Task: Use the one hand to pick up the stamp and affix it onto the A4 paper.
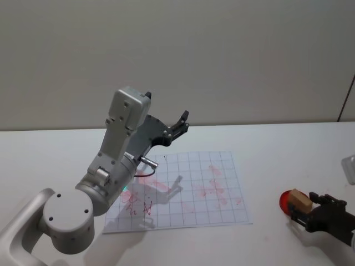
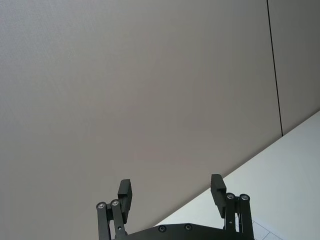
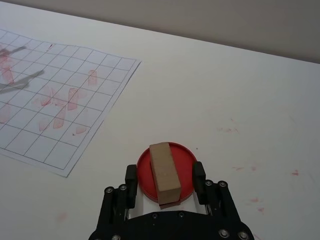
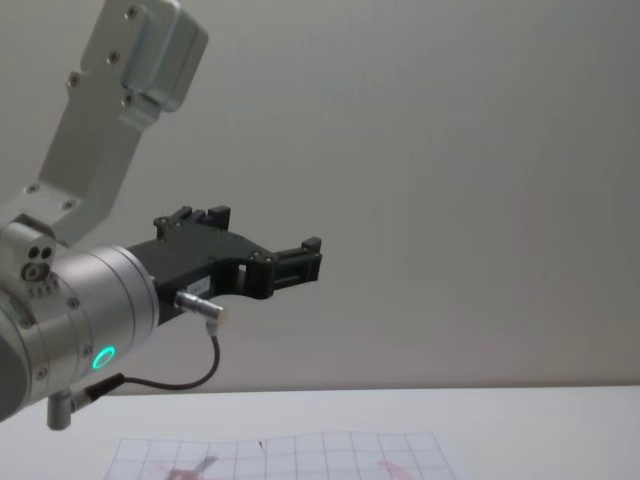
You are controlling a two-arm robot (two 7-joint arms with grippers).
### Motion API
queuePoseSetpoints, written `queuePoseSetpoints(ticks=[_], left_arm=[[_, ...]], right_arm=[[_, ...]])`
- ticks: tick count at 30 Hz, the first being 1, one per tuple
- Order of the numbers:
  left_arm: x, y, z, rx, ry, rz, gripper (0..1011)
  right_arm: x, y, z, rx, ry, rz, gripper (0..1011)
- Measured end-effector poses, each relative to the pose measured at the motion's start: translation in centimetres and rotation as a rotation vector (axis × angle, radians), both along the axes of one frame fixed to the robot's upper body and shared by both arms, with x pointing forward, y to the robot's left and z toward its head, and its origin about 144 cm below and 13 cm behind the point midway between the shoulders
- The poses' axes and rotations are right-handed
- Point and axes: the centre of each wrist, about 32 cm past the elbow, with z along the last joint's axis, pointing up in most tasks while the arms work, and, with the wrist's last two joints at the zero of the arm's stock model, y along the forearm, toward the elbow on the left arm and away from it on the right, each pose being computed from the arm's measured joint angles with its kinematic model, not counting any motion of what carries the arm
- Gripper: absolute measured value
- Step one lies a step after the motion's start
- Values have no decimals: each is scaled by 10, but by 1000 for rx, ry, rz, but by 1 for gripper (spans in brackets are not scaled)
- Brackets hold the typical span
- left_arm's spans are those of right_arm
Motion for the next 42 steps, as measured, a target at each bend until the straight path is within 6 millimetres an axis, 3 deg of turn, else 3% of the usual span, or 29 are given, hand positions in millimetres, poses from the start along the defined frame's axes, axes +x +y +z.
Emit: queuePoseSetpoints(ticks=[3,11,16,26,42], left_arm=[[0,0,0,0,0,0,1001],[0,0,0,0,0,0,1001],[0,0,0,0,0,0,1001],[0,0,0,0,0,0,1001],[0,0,0,0,0,0,1001]], right_arm=[[1,0,0,-1,2,2,617],[3,1,-1,-4,5,5,330],[3,1,-1,-4,5,7,219],[10,7,6,25,-51,40,220],[48,42,23,166,-178,201,220]])
